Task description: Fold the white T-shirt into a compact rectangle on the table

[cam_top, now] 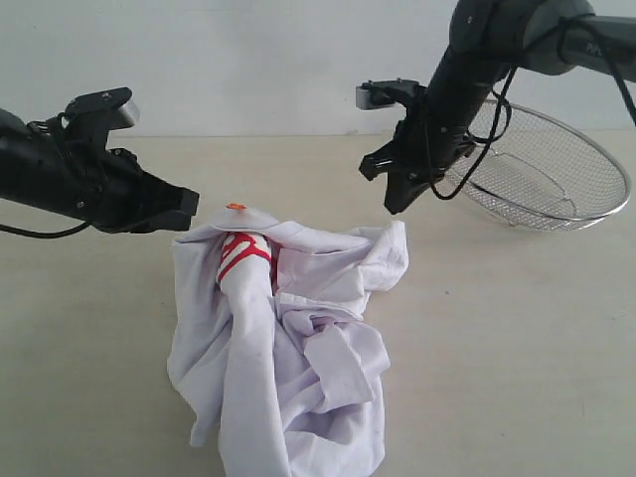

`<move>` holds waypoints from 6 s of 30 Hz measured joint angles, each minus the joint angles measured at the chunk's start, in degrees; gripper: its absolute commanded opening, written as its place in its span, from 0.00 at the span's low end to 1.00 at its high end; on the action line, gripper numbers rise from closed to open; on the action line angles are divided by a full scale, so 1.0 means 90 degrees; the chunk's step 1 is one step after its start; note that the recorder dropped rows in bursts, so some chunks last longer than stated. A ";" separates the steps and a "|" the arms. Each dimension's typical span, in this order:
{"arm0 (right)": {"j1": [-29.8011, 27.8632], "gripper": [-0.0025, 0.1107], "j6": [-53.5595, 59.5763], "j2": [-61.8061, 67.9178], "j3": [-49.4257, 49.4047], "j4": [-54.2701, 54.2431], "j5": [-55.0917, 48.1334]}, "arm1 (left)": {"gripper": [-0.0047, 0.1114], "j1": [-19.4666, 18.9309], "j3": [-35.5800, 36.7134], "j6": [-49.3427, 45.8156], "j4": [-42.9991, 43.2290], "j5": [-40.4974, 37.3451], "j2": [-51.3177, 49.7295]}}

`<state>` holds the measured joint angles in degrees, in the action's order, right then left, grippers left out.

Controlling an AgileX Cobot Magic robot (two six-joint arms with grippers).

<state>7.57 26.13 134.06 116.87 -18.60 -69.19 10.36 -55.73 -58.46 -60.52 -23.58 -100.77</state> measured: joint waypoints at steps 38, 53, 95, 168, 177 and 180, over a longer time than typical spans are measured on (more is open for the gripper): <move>0.1132 0.54 0.1101 0.0167 -0.0016 0.0167 0.0039 | 0.52 0.0011 -0.0580 -0.1065 0.1331 0.0183 -0.1113; 0.1402 0.54 0.0942 -0.0362 -0.0027 0.0029 -0.0049 | 0.56 0.0011 -0.0580 -0.1065 0.1331 0.0183 -0.1113; 0.0738 0.02 -0.0076 -0.0677 -0.0041 0.2850 0.2462 | 0.08 0.0011 -0.3017 -0.1251 0.2670 0.1483 -0.1194; 0.1769 0.55 -0.0947 -0.2418 -0.3563 -0.1363 0.1337 | 0.08 0.0101 -0.1777 -0.0346 0.2685 -0.0628 -0.2230; 0.1811 0.55 -0.1591 -0.2384 -0.3563 -0.1059 0.1522 | 0.08 -0.0104 -0.1777 -0.0496 0.2685 -0.0604 -0.2235; 0.1815 0.55 -0.1477 -0.2158 -0.3563 -0.1310 0.1466 | 0.08 -0.0109 -0.1777 -0.0515 0.2685 -0.0599 -0.2235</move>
<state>23.91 12.83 114.64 84.80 -30.39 -56.00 9.38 -71.72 -63.10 -36.35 -28.97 -120.88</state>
